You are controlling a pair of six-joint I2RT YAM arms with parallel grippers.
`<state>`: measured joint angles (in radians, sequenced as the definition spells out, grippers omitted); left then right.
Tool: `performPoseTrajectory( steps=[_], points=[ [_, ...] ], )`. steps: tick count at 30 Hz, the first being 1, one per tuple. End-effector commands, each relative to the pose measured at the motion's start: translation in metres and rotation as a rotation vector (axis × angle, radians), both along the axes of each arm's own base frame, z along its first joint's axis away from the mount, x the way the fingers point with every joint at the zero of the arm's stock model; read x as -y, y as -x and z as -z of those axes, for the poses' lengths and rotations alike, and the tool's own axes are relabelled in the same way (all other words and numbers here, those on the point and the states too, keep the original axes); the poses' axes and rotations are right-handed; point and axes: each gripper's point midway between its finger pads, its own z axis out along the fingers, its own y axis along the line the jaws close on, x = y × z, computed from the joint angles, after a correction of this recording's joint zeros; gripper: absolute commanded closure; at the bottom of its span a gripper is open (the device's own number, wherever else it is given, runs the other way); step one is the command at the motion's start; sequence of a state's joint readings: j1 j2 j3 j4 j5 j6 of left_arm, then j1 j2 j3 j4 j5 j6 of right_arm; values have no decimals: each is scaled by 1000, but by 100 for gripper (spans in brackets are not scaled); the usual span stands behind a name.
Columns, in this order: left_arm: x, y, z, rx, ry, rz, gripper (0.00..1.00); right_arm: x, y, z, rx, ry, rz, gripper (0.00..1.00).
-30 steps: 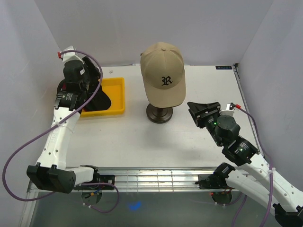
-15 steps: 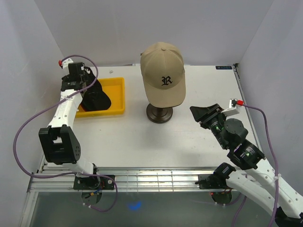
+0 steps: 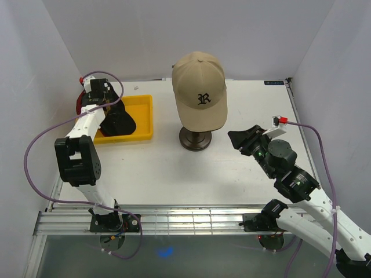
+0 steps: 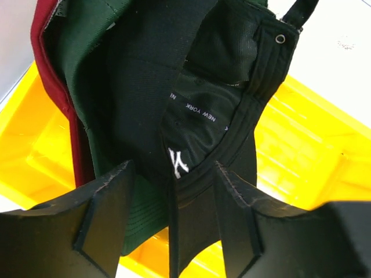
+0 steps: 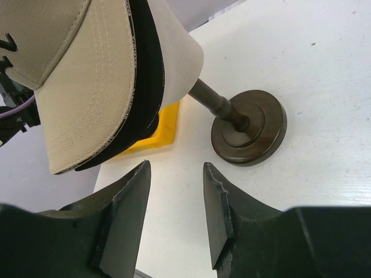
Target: Stack the hats
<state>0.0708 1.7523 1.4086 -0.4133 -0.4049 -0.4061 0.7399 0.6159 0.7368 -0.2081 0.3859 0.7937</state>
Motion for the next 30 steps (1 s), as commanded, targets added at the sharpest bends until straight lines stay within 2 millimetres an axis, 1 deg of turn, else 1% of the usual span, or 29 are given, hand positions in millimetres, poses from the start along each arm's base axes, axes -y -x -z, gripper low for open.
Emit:
performPoseTrajectory(
  steps=[1,4,7,8,12,14,17,18,20,21,23,24,27,28,30],
  points=[
    [-5,-4,-8,35,-8,-11,35,-4,-2,-24,61,-16,-17,53],
    [-5,0,-1,26,-3,-16,36,-7,-3,-22,60,-18,-25,53],
    [-5,1,6,11,-4,-14,40,-11,-4,-21,58,-17,-40,53],
    [-4,1,7,8,0,-10,43,-12,-4,-21,59,-20,-45,52],
    [-1,1,14,-6,11,-2,50,-16,-5,-18,47,-12,-59,53],
    [0,1,17,-9,19,5,55,-17,-5,-19,50,-13,-62,53],
    [3,0,15,-4,31,10,73,-18,-4,-20,54,-11,-70,53],
    [3,-1,12,2,35,13,84,-18,-4,-22,58,-13,-70,53],
    [5,-1,7,7,41,22,99,-18,-4,-23,62,-11,-72,54],
    [6,-3,1,21,42,26,100,-18,-4,-23,66,-7,-76,54],
    [8,-3,-5,28,47,37,100,-19,-4,-24,70,-3,-82,55],
    [8,-5,-14,46,49,41,100,-21,-3,-26,80,8,-94,55],
    [12,-7,-27,61,56,64,100,-26,-3,-27,89,35,-124,57],
    [13,-9,-40,86,55,71,100,-27,-3,-31,102,46,-133,58],
    [16,-10,-50,96,64,91,100,-30,-2,-34,109,59,-157,59]
  ],
)
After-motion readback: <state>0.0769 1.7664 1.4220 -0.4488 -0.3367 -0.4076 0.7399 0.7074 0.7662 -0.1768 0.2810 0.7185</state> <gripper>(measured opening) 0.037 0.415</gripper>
